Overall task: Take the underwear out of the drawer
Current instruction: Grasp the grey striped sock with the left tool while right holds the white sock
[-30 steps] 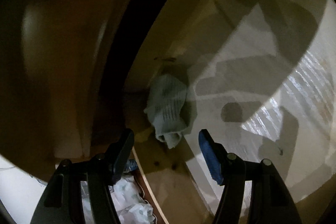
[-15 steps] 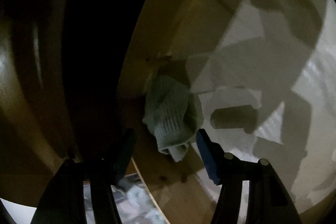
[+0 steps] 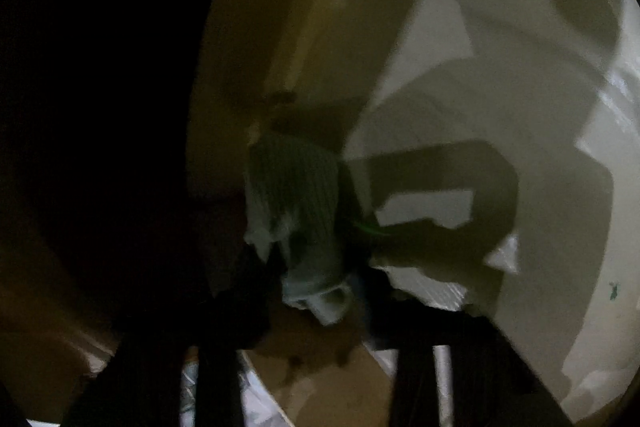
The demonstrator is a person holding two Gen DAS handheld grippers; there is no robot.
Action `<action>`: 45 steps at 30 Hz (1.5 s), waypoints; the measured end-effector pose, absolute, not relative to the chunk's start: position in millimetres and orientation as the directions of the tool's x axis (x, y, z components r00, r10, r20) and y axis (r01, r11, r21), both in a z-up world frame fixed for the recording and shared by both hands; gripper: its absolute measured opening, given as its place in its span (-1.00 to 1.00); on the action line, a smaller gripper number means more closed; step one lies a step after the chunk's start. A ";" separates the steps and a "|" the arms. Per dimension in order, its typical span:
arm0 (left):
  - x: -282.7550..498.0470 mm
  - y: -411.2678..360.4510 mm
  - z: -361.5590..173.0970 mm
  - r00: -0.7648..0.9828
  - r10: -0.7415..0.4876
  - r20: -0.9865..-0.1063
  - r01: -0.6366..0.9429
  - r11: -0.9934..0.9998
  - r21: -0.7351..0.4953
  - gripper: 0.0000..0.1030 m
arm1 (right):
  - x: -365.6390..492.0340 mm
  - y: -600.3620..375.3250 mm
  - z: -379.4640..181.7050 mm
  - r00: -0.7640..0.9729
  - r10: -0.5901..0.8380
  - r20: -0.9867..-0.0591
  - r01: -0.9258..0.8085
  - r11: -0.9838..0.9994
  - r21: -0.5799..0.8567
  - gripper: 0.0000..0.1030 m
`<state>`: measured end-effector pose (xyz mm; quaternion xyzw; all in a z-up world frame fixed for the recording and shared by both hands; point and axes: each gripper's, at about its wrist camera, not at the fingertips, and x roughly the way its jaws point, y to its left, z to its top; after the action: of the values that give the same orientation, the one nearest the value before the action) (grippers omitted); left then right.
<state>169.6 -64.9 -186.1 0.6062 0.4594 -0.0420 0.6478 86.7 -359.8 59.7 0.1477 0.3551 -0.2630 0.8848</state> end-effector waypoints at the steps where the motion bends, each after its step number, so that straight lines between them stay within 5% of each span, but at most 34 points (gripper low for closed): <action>1: 169.3 -65.1 -186.8 0.577 0.501 -0.645 0.612 0.257 0.748 -0.52 | 86.3 -360.0 59.9 0.610 -0.361 -0.706 0.570 0.818 0.075 -0.20; 6: 159.4 -69.8 -184.1 0.545 0.483 -0.686 0.650 0.274 0.709 -0.72 | 87.3 -359.1 59.5 0.607 -0.363 -0.707 0.570 0.819 0.070 -0.20; 18: 110.4 -102.0 -155.3 0.386 0.379 -0.841 0.790 0.335 0.513 -0.73 | 88.4 -358.2 59.1 0.607 -0.362 -0.708 0.572 0.817 0.072 -0.19; 29: 110.3 -88.5 -120.2 0.435 0.303 -0.848 0.739 0.418 0.529 -0.48 | 89.0 -356.8 58.4 0.606 -0.358 -0.710 0.568 0.820 0.072 -0.17; 31: 112.4 -87.4 -119.6 0.460 0.301 -0.836 0.725 0.417 0.548 -0.12 | 89.4 -355.2 57.5 0.605 -0.357 -0.712 0.565 0.822 0.069 -0.17; 34: 120.1 -81.4 -123.2 0.463 0.297 -0.835 0.721 0.421 0.550 0.03 | 89.9 -354.0 56.1 0.605 -0.352 -0.714 0.561 0.825 0.069 -0.17; 45: 132.9 -91.1 -141.0 0.441 0.265 -0.858 0.764 0.391 0.513 0.05 | 89.8 -352.8 54.6 0.604 -0.347 -0.717 0.557 0.827 0.069 -0.17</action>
<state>132.9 -91.1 -141.0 0.5197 0.4949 -0.1860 0.6712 89.8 -352.8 54.6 0.1445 0.3639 -0.2558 0.8839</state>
